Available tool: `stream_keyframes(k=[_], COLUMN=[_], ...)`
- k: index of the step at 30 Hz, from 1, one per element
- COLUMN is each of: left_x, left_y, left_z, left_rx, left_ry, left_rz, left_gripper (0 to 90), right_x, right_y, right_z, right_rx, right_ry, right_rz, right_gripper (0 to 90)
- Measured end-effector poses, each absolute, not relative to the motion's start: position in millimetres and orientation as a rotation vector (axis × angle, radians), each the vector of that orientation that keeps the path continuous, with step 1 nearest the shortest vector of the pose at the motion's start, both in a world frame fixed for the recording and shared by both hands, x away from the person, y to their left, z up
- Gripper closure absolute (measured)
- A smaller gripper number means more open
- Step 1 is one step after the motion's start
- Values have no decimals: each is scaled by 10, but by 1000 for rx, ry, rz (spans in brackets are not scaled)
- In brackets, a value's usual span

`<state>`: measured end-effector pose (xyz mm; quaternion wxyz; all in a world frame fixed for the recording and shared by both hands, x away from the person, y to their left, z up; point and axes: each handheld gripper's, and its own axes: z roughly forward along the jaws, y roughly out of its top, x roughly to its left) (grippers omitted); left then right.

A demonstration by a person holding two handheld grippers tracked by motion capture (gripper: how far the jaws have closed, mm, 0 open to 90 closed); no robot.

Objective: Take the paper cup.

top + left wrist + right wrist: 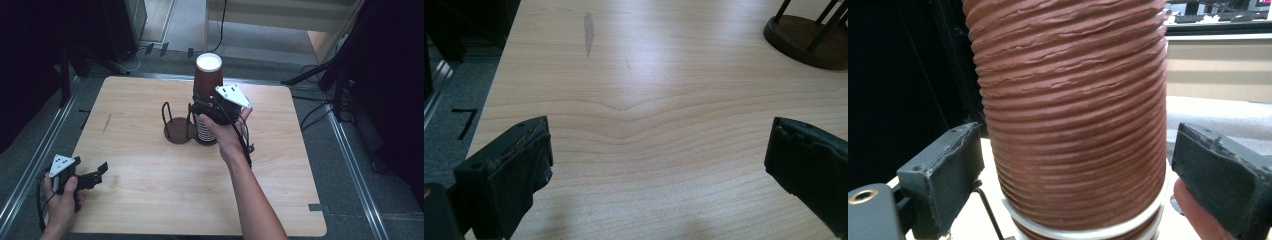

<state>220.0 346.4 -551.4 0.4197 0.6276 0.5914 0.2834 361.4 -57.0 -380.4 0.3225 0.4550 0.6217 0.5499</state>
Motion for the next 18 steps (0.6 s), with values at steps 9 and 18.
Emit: stream_keyframes(k=[9, 18], left_x=[2201, 2202], left_y=[3463, 3462], left_z=[-5514, -5515], left_rx=[1573, 1572], left_ry=[1483, 1484], left_rz=[709, 707], left_gripper=[0, 0], right_x=[3704, 3759], right_y=[-515, -466], right_z=[-3820, -3818], right_rx=[1207, 1206], right_ry=[1627, 1607], right_rz=[1419, 1414], right_gripper=[55, 44])
